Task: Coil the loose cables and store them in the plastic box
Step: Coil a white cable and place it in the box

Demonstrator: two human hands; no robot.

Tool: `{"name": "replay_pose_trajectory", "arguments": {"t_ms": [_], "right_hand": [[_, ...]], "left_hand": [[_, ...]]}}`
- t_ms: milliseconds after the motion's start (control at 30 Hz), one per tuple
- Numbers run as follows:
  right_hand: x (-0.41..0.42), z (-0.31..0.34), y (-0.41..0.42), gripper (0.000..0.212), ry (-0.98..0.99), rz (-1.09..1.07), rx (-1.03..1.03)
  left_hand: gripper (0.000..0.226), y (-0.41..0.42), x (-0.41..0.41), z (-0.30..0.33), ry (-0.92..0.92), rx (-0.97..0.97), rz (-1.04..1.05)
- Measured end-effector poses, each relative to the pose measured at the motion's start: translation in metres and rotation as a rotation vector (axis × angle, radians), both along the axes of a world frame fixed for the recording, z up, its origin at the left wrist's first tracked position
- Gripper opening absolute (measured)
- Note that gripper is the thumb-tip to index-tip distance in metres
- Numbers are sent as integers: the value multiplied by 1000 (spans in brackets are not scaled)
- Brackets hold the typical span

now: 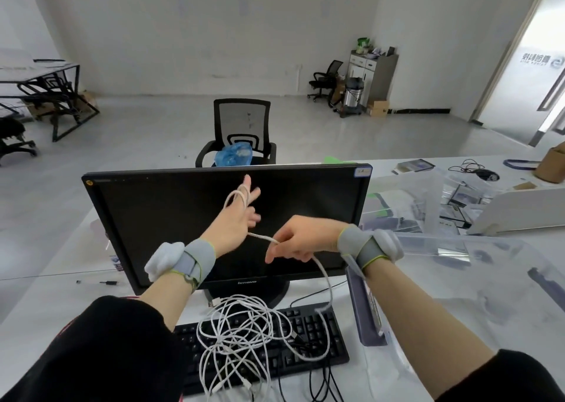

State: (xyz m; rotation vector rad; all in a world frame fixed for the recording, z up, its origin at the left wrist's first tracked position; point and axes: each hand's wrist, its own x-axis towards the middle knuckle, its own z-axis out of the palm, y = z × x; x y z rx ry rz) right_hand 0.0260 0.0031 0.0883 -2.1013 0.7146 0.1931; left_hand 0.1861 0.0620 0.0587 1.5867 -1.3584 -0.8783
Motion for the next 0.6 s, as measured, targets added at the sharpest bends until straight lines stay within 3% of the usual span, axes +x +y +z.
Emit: {"name": "replay_pose_trajectory", "arguments": {"t_ms": [67,133,267,400,500,600], "right_hand": [[-4,11,-9,19,-93,-87,-110],[-10,18,-22,14,-264,-246,-176],[-23,12,-41,14,-481,-458,-348],[-18,-17,-41,14,-556,-613,-224],[-5,-34,-27,19,-545,-641,59],[2,-39,-10,23,-351,-496,123]], "left_hand": [[62,8,4,-14,-327,155,-65],[50,13,1,-19,-319,283,-70],[76,18,-10,-2,135,322,-229],[57,19,-14,18,775,49,-221],[51,13,-10,26,910,-123,-175],[50,9,-5,28,889,-149,-88]]}}
